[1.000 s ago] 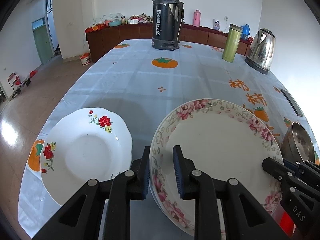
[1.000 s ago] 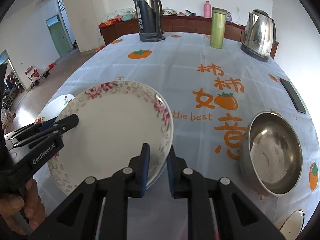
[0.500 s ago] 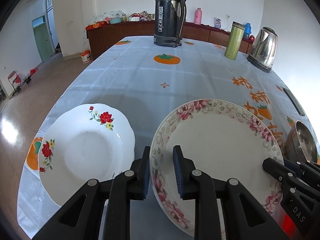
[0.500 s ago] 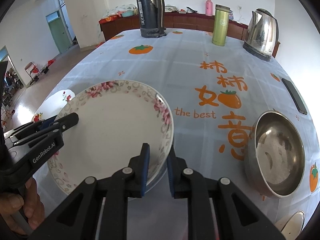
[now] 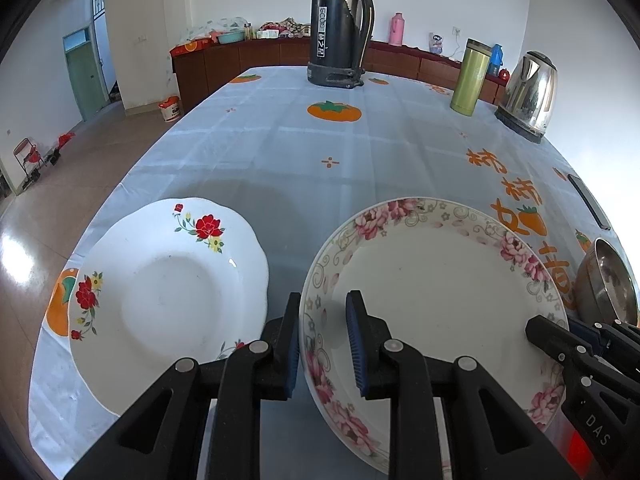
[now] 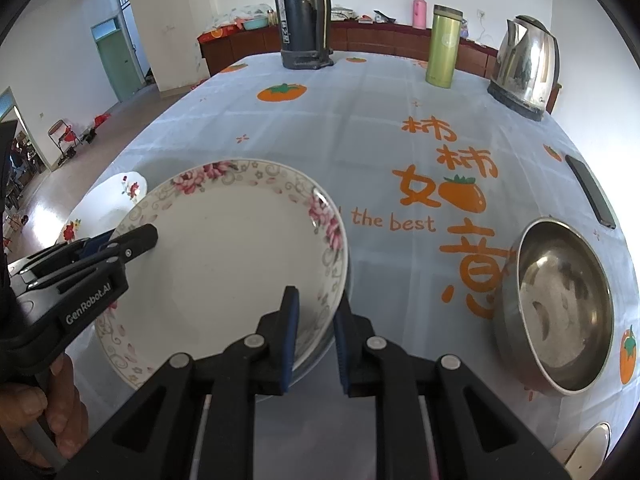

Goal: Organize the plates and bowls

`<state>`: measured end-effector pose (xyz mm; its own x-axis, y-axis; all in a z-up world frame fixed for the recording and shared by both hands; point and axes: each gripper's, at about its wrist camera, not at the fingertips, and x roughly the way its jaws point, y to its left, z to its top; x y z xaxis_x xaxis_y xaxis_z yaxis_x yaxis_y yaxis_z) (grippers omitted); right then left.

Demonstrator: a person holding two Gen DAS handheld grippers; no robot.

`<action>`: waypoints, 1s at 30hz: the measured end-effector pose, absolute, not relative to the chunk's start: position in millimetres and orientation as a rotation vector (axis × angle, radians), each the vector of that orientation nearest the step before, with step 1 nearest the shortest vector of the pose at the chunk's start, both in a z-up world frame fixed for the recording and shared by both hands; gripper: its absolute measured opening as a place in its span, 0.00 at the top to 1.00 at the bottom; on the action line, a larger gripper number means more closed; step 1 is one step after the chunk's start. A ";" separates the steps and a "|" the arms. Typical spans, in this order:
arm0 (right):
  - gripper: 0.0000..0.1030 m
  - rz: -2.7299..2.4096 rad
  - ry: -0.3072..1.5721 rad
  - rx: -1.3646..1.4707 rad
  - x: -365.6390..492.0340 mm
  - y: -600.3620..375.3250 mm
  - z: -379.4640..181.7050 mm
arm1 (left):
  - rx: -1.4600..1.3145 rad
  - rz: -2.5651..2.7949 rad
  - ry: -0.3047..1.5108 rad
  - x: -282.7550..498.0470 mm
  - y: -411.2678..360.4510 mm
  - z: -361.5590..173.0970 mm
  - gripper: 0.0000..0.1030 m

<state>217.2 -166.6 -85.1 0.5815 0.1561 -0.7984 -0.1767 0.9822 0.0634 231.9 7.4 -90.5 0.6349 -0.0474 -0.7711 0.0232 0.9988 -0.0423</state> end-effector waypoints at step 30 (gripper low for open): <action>0.83 0.178 0.924 -0.098 216.6 -159.0 -86.8 | -0.035 -0.052 0.901 231.0 8.7 -100.2 0.77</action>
